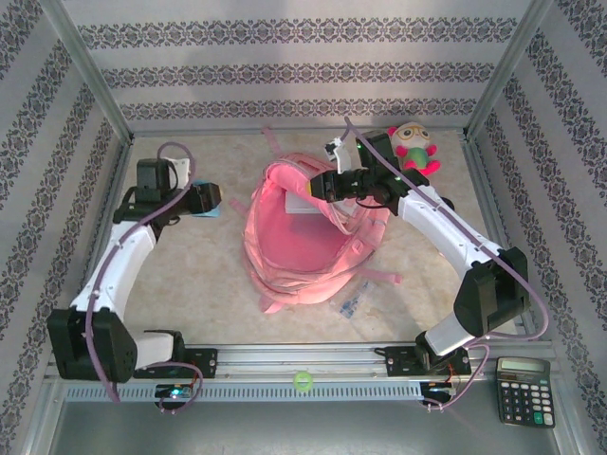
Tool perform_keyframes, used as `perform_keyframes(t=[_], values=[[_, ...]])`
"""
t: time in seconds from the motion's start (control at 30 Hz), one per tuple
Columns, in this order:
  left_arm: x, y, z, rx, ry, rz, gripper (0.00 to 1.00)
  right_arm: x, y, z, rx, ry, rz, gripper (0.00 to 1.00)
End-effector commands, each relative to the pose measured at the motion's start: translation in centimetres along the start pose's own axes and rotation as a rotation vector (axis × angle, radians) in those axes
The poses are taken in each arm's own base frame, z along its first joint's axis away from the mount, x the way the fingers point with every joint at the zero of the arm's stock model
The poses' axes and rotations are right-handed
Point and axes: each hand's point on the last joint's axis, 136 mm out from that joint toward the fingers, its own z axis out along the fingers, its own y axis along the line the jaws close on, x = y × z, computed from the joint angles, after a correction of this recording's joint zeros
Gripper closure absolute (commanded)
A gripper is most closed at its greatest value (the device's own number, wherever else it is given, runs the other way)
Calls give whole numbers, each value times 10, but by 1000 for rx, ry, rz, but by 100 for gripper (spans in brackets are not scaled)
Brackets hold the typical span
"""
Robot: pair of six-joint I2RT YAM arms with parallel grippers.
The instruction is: Pack books, pencil case, and school supplies into a backpack
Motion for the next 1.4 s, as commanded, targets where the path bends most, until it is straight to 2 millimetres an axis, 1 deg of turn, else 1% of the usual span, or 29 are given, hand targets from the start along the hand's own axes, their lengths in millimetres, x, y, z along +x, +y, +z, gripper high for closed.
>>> perform_keyframes(t=[0.0,0.03,0.13,0.27,0.33,0.43,0.53,0.6,0.67,0.8,0.87,0.9,1.03,1.07,1.13,1.3,1.37], values=[[20,-64,11,258,38,-201,62,-38,22,-6,-48,-132,-9,100],[29,-75,17,269,53,-231,61,-39,21,-6,-48,-142,8,100],[55,-101,33,289,96,-297,61,-42,16,-5,-27,-165,55,100],[79,-121,59,288,124,-346,61,-43,13,-5,-20,-186,74,100],[90,-130,75,288,150,-348,59,-42,15,-4,-30,-183,74,100],[99,-145,100,303,181,-338,57,-39,19,-2,-47,-170,65,100],[103,-150,121,281,204,-326,54,-35,26,-1,-62,-158,43,100],[101,-143,133,229,198,-301,51,-35,28,-3,-63,-160,28,100],[96,-140,141,204,176,-265,48,-33,28,-3,-59,-158,28,100],[95,-134,157,141,205,-194,35,-30,25,-3,-50,-151,26,100],[97,-131,158,111,227,-165,27,-27,24,-2,-42,-145,25,100],[97,-124,156,76,230,-151,23,-26,23,-3,-34,-142,20,100],[95,-104,142,-15,227,-112,12,-20,21,-3,-6,-124,-6,100],[94,-102,137,-24,228,-97,11,-18,22,-3,-2,-116,-11,100],[86,-100,124,-35,206,-67,10,-12,23,0,8,-93,-25,100],[57,-118,85,33,107,-19,13,2,27,9,20,-37,-49,100],[52,-122,73,50,81,-4,15,3,25,11,33,-34,-45,100]])
